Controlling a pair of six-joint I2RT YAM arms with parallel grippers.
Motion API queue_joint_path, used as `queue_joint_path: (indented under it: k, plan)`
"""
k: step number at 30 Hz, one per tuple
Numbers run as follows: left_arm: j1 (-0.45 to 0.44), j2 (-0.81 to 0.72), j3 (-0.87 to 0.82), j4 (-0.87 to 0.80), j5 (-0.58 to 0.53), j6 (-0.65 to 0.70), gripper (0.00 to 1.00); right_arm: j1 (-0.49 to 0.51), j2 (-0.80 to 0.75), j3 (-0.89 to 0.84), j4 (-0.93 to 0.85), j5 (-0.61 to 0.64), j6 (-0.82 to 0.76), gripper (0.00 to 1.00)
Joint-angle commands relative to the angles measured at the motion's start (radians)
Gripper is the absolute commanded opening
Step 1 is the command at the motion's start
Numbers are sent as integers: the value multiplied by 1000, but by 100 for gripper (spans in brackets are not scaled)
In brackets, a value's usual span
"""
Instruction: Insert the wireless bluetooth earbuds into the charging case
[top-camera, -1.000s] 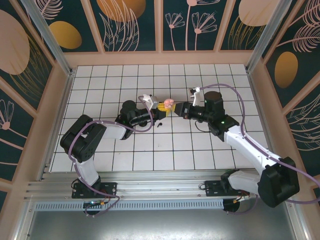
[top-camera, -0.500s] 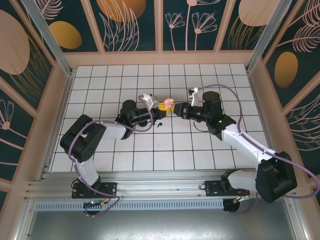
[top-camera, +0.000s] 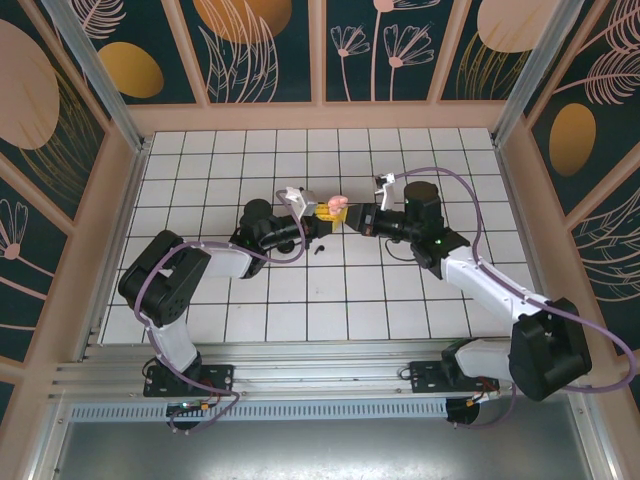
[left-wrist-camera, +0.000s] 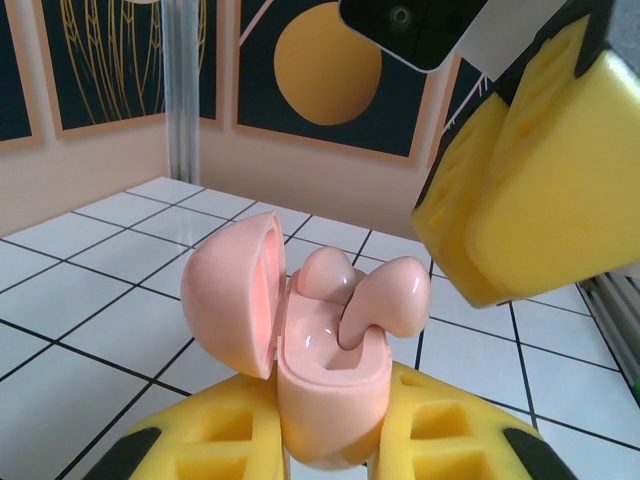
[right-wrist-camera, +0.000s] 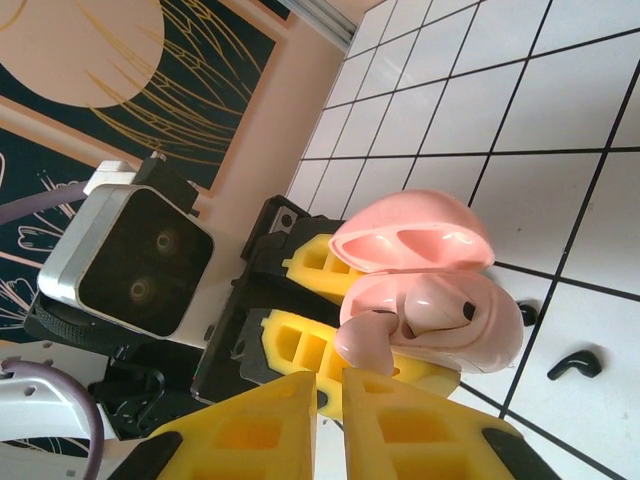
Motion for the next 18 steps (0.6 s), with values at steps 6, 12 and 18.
queue_joint_path:
  k: [6,12,18]
  plan:
    - [-2,-28,23,12,16,15,5,-4,17,-6,75,-20,23,14]
    - [-2,-29,23,11,16,15,4,0,33,4,93,-21,27,14]
    - [-1,-29,24,14,19,14,4,11,50,16,94,-18,26,14]
